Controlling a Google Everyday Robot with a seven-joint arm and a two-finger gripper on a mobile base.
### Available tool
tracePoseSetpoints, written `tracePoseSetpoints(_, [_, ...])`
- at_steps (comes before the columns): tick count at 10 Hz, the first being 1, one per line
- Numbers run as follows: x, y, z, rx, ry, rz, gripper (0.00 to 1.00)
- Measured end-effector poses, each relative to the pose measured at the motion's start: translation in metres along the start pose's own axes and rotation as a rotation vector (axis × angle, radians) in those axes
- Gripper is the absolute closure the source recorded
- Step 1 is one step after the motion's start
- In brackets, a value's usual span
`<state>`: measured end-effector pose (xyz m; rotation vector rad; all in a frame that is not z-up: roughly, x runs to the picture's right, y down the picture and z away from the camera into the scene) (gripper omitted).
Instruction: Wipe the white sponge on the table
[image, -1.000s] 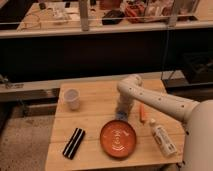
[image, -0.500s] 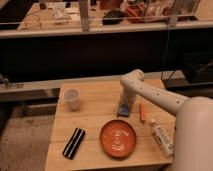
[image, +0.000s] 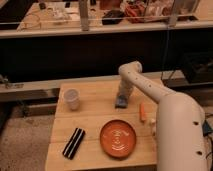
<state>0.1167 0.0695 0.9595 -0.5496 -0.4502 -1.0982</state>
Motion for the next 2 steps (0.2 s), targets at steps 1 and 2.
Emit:
tracePoseSetpoints(1, [-0.006,-0.017,0.002,0.008,-0.007,-0.028,0.62])
tracePoseSetpoints(2, [-0.011,-0.032,0.003,0.017,-0.010,-0.053,0.62])
